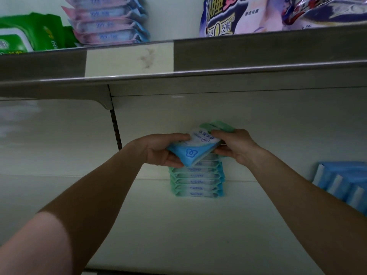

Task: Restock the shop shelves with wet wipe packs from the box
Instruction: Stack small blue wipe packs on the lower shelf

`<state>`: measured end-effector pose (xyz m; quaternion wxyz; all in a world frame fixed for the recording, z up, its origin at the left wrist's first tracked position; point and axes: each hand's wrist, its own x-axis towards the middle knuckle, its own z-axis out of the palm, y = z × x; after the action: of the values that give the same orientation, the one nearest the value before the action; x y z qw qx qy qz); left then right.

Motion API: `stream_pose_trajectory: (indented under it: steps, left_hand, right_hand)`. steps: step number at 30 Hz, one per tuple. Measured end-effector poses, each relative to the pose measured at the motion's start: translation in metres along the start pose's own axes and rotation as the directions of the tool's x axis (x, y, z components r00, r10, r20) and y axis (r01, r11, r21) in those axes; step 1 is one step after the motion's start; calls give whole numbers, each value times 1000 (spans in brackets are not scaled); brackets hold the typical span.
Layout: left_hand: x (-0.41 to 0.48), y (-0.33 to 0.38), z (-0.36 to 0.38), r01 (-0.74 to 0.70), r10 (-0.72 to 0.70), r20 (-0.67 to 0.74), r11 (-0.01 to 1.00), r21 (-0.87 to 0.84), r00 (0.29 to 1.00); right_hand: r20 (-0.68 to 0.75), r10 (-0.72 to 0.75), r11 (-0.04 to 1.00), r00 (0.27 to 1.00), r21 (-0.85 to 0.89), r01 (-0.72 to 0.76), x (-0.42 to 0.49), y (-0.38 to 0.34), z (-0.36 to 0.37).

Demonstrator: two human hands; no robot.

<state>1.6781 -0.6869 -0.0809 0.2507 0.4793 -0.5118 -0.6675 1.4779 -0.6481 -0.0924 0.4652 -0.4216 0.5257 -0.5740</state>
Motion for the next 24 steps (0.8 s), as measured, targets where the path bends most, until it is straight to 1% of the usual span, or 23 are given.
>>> stream_pose_trajectory:
  steps: [2,3,5,8,11,12,16,21,24]
  left_hand:
    - [1,0,-3,-71,73,20,995,-68,997]
    - [3,0,-3,-115,116,5,990,-88,993]
    - [8,1,-3,-186,178,-85,978,-96,980]
    - [15,2,-1,-266,244,-263,962,-54,933]
    - [20,4,0,-321,303,-325,947,0,896]
    - [22,5,-1,-323,317,-325,946,38,891]
    - [31,5,-2,-289,375,-306,912,292,875]
    - [40,3,0,-296,458,-342,852,431,821]
    - [43,-1,1,-240,493,-335,782,575,803]
  right_hand:
    - [-34,9,1000,999,-5,-9,1,2,-5]
    - [-42,11,1000,999,-4,-12,1,3,-7]
    - [-55,5,1000,998,-9,-6,3,4,-11]
    - [-88,-25,996,996,-84,17,10,7,-15]
    - [-113,-69,981,991,-187,47,14,10,-15]
    - [-115,-85,975,990,-216,59,15,11,-14]
    - [-118,-149,935,982,-341,100,17,15,-14]
    - [-121,-213,861,970,-492,128,22,23,-16]
    - [-111,-211,825,971,-554,116,24,29,-18]
